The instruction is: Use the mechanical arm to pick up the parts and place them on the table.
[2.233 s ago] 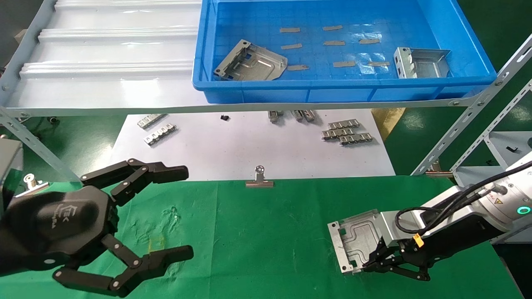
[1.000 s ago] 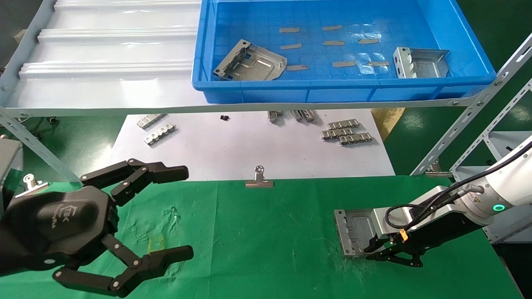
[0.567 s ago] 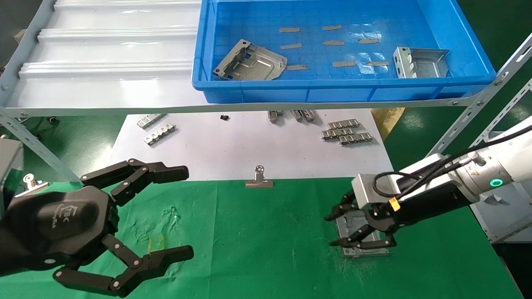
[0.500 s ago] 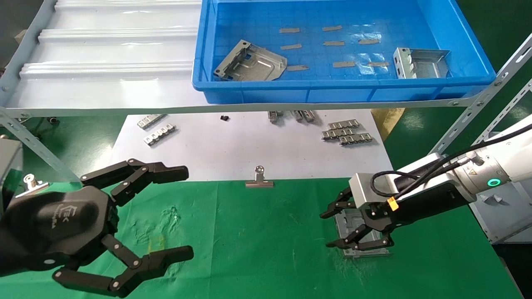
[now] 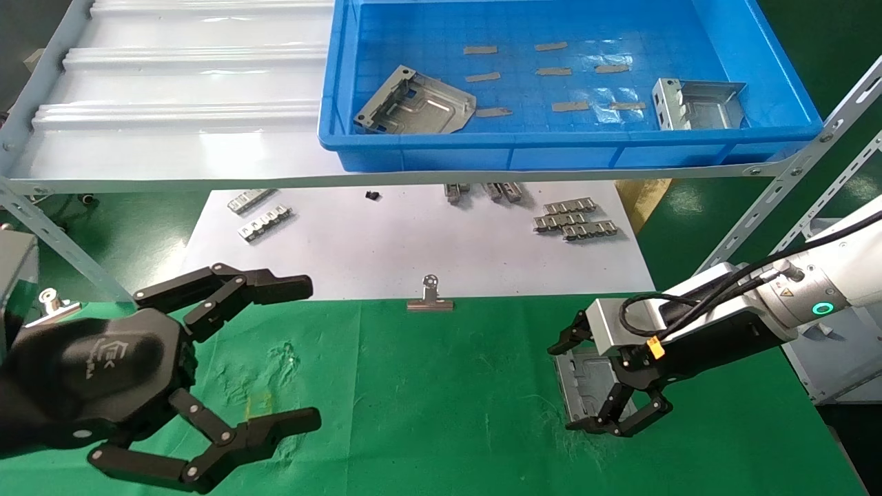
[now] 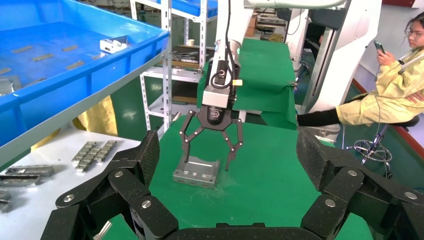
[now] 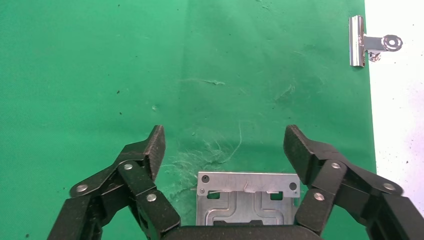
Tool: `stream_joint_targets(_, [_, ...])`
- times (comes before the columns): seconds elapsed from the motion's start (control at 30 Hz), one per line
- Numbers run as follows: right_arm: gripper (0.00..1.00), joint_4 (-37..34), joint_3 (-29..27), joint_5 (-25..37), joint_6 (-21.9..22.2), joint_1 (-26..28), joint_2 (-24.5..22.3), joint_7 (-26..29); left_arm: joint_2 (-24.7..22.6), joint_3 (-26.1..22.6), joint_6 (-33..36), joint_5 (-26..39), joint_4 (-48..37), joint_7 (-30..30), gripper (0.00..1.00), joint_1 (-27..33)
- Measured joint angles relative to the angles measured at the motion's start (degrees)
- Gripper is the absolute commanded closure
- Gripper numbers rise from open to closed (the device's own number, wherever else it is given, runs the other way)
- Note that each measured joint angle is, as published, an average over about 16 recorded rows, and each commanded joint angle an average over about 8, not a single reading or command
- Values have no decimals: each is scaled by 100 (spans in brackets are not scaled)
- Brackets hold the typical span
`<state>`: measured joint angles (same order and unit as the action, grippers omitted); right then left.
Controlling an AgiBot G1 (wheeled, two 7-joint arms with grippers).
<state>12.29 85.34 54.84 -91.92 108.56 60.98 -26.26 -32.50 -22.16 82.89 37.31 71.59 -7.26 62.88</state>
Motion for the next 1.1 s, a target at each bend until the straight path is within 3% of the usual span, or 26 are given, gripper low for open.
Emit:
stream_joint_targets(0.27, [0, 542, -621, -100, 60, -426, -229, 328, 0, 0, 0, 0, 0, 0, 0, 0])
stream_joint_targets(1.1, [0, 3155, -3572, -661, 323, -2425, -1336, 1906, 0, -1, 0, 0, 0, 0, 0, 0])
